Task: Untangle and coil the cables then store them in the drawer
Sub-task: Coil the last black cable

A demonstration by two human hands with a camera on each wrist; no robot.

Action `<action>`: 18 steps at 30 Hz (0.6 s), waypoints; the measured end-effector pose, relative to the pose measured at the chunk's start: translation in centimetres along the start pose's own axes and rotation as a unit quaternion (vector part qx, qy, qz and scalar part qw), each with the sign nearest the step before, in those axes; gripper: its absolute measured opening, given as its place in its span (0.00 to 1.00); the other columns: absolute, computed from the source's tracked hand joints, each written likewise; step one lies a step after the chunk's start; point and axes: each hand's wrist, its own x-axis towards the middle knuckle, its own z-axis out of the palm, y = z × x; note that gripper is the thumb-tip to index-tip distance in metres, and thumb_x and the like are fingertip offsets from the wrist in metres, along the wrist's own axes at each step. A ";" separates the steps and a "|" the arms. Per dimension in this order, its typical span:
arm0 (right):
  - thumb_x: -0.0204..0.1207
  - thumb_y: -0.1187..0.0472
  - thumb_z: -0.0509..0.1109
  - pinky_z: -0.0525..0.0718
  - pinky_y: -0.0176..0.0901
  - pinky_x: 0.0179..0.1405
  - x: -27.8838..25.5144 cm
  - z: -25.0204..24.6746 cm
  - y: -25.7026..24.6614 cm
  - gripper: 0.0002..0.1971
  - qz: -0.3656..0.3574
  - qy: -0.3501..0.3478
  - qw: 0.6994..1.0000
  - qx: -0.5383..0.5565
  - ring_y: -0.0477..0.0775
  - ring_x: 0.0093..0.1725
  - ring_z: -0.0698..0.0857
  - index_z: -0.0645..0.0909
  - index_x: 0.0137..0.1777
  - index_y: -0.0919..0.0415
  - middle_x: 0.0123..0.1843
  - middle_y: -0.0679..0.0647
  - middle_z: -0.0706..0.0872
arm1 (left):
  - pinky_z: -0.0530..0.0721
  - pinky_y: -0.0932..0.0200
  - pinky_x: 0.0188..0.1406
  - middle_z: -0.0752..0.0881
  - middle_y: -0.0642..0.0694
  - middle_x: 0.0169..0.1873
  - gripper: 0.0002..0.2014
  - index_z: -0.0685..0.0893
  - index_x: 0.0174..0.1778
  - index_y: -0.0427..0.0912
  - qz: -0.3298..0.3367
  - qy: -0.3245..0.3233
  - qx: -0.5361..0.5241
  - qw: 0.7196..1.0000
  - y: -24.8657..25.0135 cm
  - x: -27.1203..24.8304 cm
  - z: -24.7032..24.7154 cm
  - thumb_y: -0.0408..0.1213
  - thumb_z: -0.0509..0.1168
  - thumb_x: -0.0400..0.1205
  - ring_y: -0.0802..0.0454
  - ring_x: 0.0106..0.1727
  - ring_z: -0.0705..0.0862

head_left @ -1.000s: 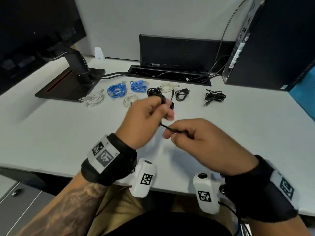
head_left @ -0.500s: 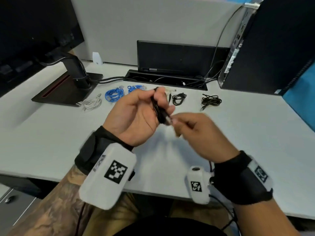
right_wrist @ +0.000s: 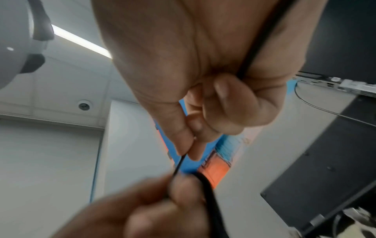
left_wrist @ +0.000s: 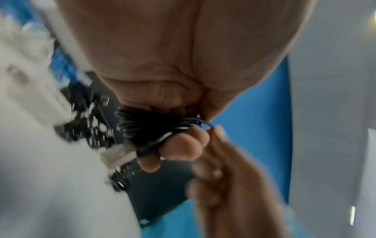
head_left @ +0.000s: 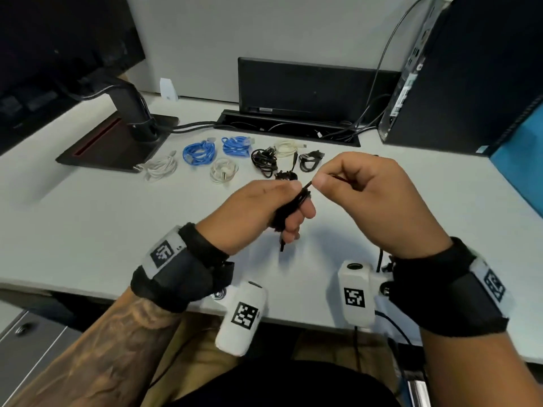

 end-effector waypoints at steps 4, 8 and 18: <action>0.88 0.60 0.66 0.72 0.22 0.32 0.0 1.1 0.7 0.12 0.023 -0.017 1.000 0.012 0.34 0.31 0.80 0.87 0.43 0.55 0.28 0.31 0.81 | 0.84 0.54 0.45 0.72 0.49 0.29 0.16 0.82 0.47 0.37 -0.025 -0.080 -0.303 0.949 1.2 -0.3 -0.7 0.39 0.50 0.85 0.53 0.29 0.73; 0.89 0.59 0.65 0.72 0.27 0.35 -0.9 2.8 1.2 0.12 0.042 -0.088 0.995 -0.013 0.37 0.30 0.77 0.91 0.54 0.59 0.25 0.34 0.78 | 0.85 0.53 0.55 0.81 0.48 0.32 0.14 0.79 0.54 0.33 0.049 0.049 -0.453 0.889 1.3 0.3 -1.1 0.35 0.50 0.88 0.54 0.34 0.84; 0.86 0.55 0.68 0.82 0.55 0.46 -2.7 2.2 -1.5 0.12 -0.010 -0.125 0.992 -0.026 0.60 0.42 0.86 0.89 0.48 0.62 0.42 0.60 0.90 | 0.87 0.48 0.56 0.91 0.40 0.46 0.11 0.90 0.47 0.37 0.173 0.237 0.089 0.952 -1.1 0.5 -2.3 0.31 0.61 0.88 0.47 0.49 0.91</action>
